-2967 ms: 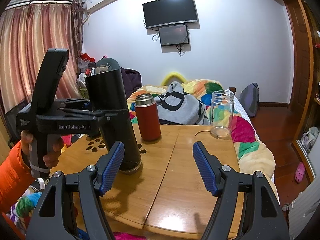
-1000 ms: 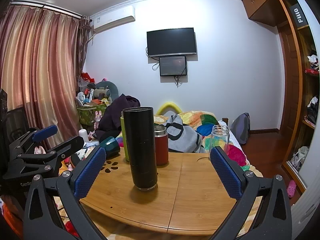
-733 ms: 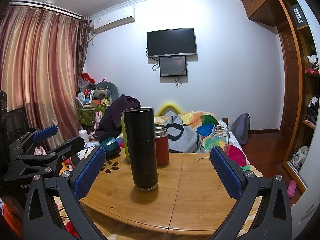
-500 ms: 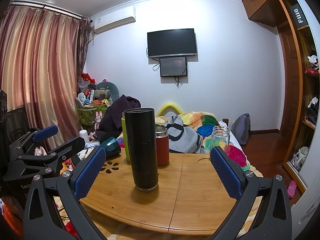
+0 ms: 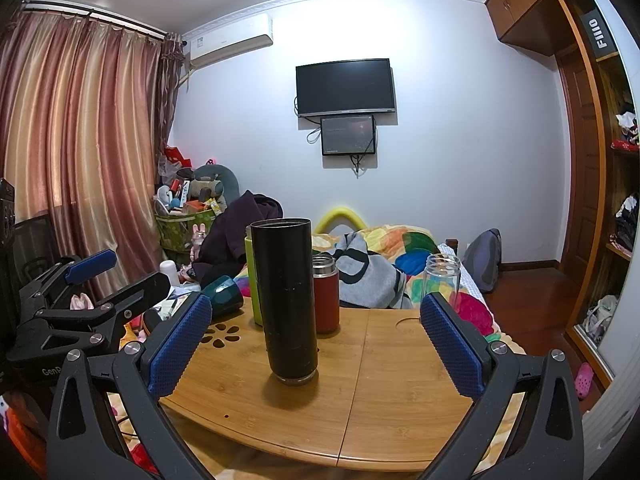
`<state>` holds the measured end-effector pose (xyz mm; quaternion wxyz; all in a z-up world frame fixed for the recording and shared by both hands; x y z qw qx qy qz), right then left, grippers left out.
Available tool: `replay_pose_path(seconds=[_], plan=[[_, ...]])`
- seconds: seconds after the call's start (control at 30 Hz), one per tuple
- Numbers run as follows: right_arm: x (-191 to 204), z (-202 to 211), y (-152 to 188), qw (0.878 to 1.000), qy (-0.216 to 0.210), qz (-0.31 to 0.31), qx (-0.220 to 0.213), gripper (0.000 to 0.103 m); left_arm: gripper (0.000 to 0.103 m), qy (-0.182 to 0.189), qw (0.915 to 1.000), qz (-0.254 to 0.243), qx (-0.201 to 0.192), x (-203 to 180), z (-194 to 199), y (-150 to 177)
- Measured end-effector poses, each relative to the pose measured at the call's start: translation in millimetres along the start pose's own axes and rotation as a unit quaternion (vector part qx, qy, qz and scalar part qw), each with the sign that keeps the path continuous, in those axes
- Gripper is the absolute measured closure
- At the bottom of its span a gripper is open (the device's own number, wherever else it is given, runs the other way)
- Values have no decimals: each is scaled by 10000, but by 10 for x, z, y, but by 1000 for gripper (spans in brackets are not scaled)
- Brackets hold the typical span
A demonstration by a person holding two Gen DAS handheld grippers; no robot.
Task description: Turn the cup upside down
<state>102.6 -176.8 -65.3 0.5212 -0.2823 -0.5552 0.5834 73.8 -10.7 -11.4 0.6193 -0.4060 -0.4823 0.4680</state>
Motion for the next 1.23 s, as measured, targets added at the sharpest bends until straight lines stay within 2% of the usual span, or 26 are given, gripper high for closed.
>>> replay_pose_path(seconds=[0.67,1.23], plan=[[31,19,-62,10000,-13,6,-38,0,0,72,9999,69,-132,-3,37,-28],[17,14,-61,10000,-7,9,-40,0,0,161,9997,164,1,-4,-11,10]])
Point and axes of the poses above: each gripper's, at about its wrist camera, not at the fingertips, and z roughly against the way its jaws point, x to its left, y to its underside, the point moved 8 cm from there along -z, roughly the way its jaws point, and after that the axes turned 12 degrees about -z, right-handed, at the moved point
